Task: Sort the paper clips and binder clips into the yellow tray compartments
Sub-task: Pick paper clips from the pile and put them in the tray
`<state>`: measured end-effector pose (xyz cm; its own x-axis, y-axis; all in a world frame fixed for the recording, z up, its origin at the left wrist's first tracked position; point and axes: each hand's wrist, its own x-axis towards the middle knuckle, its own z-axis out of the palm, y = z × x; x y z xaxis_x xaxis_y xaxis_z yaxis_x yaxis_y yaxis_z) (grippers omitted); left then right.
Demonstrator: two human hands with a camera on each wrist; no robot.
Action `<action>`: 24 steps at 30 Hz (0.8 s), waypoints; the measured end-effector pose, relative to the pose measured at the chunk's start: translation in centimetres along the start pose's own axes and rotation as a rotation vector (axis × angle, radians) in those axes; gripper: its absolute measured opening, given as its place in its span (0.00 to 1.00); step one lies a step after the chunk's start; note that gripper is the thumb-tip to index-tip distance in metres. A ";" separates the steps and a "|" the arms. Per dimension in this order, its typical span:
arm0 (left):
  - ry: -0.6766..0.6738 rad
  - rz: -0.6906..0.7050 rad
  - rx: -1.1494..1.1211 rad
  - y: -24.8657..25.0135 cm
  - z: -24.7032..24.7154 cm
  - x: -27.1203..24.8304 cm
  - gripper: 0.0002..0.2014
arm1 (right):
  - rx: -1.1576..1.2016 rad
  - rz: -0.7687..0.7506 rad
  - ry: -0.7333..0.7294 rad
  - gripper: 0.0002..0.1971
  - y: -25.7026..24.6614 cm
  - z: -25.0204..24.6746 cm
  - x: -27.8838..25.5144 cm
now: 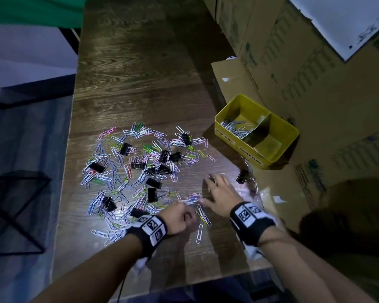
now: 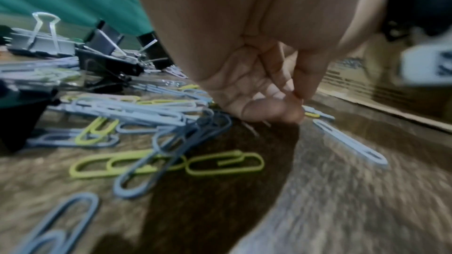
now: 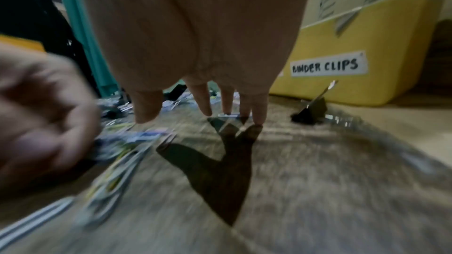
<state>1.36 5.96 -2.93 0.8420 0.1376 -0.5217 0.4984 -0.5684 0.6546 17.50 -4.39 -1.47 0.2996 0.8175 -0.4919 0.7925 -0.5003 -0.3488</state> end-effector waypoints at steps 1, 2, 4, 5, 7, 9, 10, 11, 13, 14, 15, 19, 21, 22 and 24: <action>0.054 0.012 -0.010 -0.2 -0.2 0.0 0.08 | -0.014 -0.009 -0.011 0.39 -0.3 1.1 -0.6; 0.117 0.014 -0.003 -0.5 -0.5 -0.1 0.07 | -0.018 -0.037 -0.017 0.40 -0.7 2.0 -1.2; 0.310 0.025 0.098 -1.1 -0.9 -0.8 0.05 | -0.004 -0.105 -0.028 0.41 -1.6 3.2 -2.4; 0.385 0.027 0.173 -1.2 -1.0 -1.3 0.09 | 0.005 -0.127 -0.027 0.42 -1.9 3.5 -2.8; 0.406 0.022 0.323 -1.2 -1.1 -2.0 0.21 | 0.018 -0.119 0.017 0.46 -2.3 3.8 -3.3; 0.321 -0.026 0.440 -0.9 -1.1 -2.1 0.33 | 0.022 -0.033 0.094 0.51 -2.4 3.8 -3.4; 0.285 -0.064 0.476 -0.7 -0.9 -1.9 0.38 | 0.022 0.018 0.116 0.54 -2.4 3.9 -3.4; 0.264 -0.099 0.498 -0.5 -0.7 -1.7 0.41 | 0.022 0.056 0.125 0.55 -2.5 4.0 -3.4; 0.239 -0.146 0.529 -0.3 -0.2 -1.1 0.41 | 0.010 0.075 0.135 0.53 -2.8 4.5 -3.4; 0.227 -0.157 0.545 -0.3 0.1 -0.9 0.39 | 0.006 0.063 0.142 0.50 -3.0 4.7 -3.4; 0.216 -0.159 0.555 -0.4 0.4 -0.6 0.36 | 0.010 0.045 0.146 0.47 -3.2 4.7 -3.3; 0.207 -0.116 0.539 -0.6 1.0 -0.1 0.23 | 0.061 -0.015 0.095 0.33 -3.6 4.0 -3.0; 0.203 -0.094 0.532 -0.8 1.1 -0.2 0.18 | 0.027 -0.037 0.037 0.26 -3.7 3.6 -2.7; 0.200 -0.082 0.534 -0.8 1.1 -0.2 0.18 | 0.012 -0.043 0.006 0.23 -3.9 3.4 -2.7; 0.191 -0.051 0.537 -1.1 1.1 -0.4 0.17 | -0.024 -0.061 -0.037 0.18 -4.2 3.1 -2.6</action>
<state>0.26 5.62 -4.01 0.8670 0.2912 -0.4043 0.4064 -0.8828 0.2356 11.71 -5.32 -1.16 0.2314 0.8349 -0.4995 0.8211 -0.4430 -0.3601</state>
